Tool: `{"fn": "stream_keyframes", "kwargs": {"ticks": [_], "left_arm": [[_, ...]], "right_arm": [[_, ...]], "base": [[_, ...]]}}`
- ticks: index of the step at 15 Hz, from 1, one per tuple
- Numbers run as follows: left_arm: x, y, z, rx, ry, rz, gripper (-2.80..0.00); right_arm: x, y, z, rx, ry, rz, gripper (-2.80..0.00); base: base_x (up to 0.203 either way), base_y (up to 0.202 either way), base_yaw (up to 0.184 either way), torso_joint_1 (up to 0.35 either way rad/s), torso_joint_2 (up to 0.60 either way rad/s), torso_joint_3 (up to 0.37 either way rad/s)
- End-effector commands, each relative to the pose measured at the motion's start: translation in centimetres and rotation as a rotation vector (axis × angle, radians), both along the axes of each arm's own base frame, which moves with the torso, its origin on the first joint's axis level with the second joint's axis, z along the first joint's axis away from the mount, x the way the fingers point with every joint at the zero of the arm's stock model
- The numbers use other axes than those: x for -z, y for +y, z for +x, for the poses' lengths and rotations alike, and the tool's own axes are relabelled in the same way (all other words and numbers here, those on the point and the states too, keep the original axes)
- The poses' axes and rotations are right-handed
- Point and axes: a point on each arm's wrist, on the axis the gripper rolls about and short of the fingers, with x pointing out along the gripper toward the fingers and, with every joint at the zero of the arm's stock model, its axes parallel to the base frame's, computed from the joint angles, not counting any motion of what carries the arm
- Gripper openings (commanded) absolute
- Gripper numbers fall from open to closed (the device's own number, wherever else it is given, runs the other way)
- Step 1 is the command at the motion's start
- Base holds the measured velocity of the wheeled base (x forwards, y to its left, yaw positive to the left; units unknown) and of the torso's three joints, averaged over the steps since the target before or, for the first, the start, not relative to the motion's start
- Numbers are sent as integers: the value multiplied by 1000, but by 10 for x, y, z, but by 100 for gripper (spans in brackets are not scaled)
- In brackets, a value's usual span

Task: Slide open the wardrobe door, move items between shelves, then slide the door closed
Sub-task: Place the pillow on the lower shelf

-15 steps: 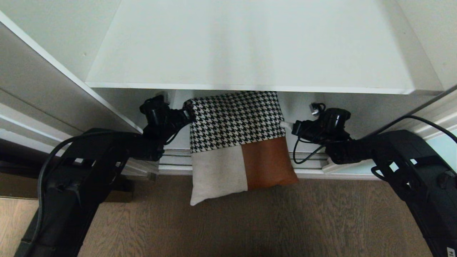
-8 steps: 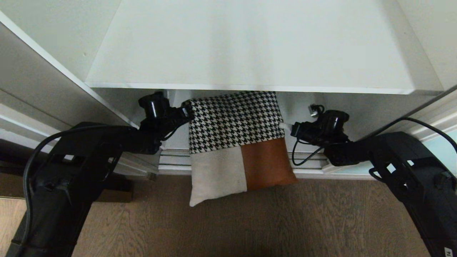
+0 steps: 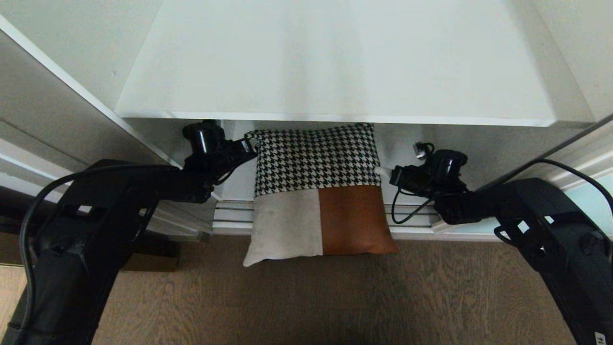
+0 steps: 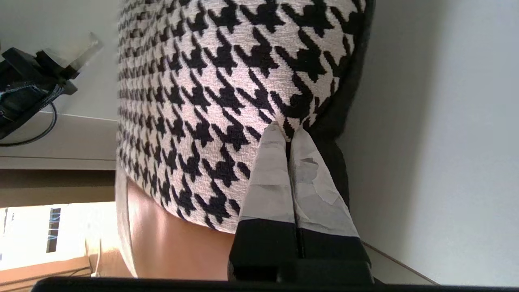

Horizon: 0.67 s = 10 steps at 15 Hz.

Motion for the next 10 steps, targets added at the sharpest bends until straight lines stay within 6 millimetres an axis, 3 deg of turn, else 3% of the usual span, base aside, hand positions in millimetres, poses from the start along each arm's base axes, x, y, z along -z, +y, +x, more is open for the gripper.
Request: {"fn": "stream_keyframes", "kwargs": {"ticks": [1, 3, 5, 8, 9, 10], "left_arm": [[1, 0, 1, -1, -23, -5, 0], [-18, 2, -7, -16, -46, -16, 0], [-38, 0, -28, 17, 3, -25, 0], [-46, -17, -69, 243, 290, -35, 0], [-37, -24, -79, 287, 386, -54, -280], [-29, -28, -86, 307, 453, -69, -280]], "right_arm": [[2, 0, 0, -5, 0, 2, -280], [6, 1, 1, -7, 6, 1, -280], [6, 3, 1, -9, 7, 1, -280], [5, 3, 1, -9, 6, 2, -280], [5, 3, 1, -10, 7, 2, -280], [5, 2, 1, -8, 7, 2, -280]], "base": [[0, 0, 0, 0, 0, 0], [0, 0, 0, 0, 0, 0], [0, 0, 0, 0, 0, 0], [0, 0, 0, 0, 0, 0], [0, 0, 0, 0, 0, 0], [0, 0, 0, 0, 0, 0]]}}
